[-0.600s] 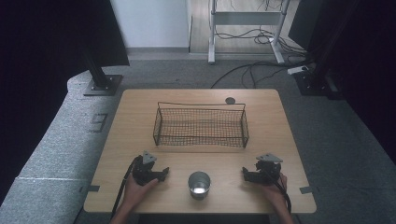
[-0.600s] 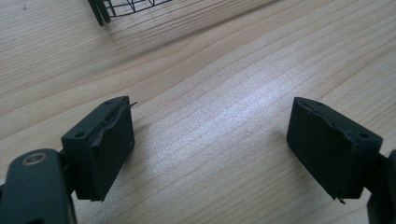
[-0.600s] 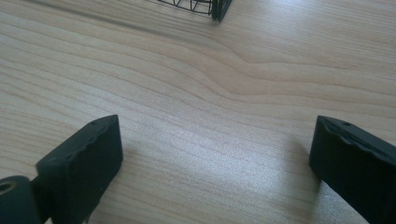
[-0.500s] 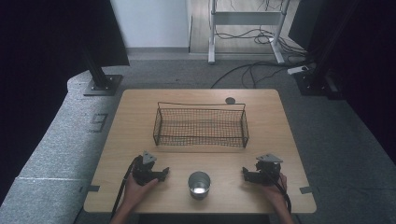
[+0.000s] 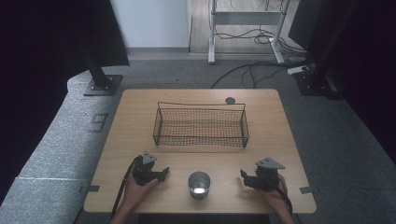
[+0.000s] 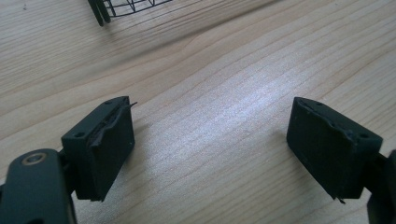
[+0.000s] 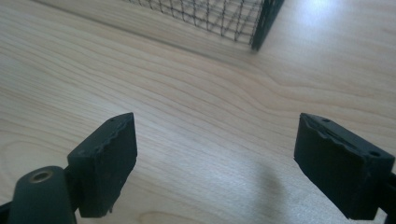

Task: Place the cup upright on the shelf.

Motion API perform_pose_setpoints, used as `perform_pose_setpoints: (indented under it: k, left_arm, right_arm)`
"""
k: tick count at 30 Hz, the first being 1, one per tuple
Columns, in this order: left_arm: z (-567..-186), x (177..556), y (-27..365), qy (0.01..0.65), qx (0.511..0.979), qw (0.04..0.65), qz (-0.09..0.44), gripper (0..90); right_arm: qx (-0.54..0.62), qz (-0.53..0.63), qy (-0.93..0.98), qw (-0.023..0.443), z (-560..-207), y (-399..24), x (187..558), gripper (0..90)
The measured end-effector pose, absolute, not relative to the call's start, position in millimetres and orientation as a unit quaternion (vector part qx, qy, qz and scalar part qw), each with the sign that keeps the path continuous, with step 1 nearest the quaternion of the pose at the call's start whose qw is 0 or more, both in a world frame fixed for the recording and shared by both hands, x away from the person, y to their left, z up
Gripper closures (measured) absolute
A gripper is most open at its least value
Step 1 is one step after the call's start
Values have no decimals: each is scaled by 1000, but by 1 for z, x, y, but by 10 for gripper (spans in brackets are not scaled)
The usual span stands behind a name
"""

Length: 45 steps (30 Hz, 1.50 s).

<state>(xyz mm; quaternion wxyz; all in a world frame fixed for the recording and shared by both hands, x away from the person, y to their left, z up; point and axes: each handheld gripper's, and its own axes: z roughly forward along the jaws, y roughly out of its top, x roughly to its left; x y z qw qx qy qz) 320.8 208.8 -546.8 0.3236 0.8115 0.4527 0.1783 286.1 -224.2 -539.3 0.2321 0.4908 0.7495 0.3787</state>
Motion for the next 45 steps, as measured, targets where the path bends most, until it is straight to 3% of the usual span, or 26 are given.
perform_pose_setpoints:
  k: [22,45]
  left_arm:
    - [-547,321,209,453,812,324,178,150]
    - [-547,321,209,452,812,323,178,150]
  right_arm:
    - [421,465,758,179,-512,-191,251,141]
    - [379,504,763,141,-499,-157,240,140]
